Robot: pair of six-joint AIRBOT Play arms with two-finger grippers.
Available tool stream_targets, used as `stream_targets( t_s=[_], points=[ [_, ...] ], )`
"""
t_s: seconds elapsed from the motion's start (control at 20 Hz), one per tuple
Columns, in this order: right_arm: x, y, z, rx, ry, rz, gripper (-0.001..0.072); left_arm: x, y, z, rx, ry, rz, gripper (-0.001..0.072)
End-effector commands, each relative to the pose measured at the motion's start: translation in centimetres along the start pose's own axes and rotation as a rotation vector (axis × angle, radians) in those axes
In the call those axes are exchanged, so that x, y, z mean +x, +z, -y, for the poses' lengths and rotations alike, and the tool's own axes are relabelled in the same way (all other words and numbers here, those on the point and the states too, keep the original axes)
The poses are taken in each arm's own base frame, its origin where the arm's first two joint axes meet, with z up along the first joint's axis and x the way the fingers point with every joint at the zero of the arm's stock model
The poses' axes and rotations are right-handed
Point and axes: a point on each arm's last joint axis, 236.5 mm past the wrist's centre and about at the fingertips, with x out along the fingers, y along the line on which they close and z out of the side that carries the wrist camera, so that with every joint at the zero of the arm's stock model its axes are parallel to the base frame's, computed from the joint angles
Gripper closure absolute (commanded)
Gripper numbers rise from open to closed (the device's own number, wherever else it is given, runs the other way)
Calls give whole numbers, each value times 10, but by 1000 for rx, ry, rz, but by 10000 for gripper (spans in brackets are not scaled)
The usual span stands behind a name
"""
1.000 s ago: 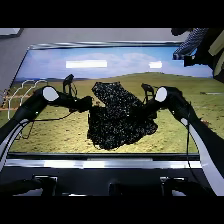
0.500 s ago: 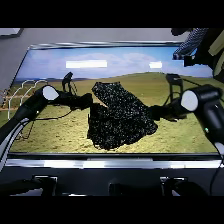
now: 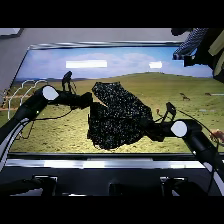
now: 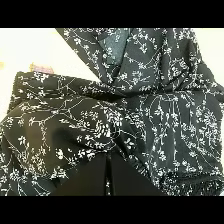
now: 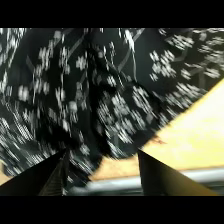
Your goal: Fold the clothes and pants, and hang the long-sleeved shirts on hangers.
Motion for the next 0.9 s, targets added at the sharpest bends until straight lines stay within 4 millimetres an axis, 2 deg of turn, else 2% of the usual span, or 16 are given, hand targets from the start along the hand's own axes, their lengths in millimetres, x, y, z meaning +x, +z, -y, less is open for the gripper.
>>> stream_targets(
  t_s=[0.0, 0.15, 0.25, 0.3, 0.4, 0.6, 0.8, 0.85],
  points=[
    [31, 9, -16, 147, 99, 0, 225, 0, 3, 0, -1, -1, 12, 684],
    [43, 9, -15, 178, 99, -21, 229, 0, 5, 0, -1, -3, 22, 684],
    [44, 5, -17, 193, 104, -36, 305, 0, 5, 0, -1, -3, 22, 684],
    [44, 2, -19, 206, 111, -51, 307, 0, 5, 0, -1, -3, 22, 684],
    [43, -3, -20, 219, 113, -74, 391, 0, 5, 0, -1, -3, 22, 684],
    [38, -24, -23, 217, 111, -160, 392, 0, 5, 0, -4, -3, 22, 684],
    [31, -26, -25, 208, 121, -159, 402, 0, 5, 0, -4, -3, 22, 684],
    [31, -24, -23, 207, 114, -151, 450, 0, 5, 0, -4, -3, 22, 684]
  ],
)
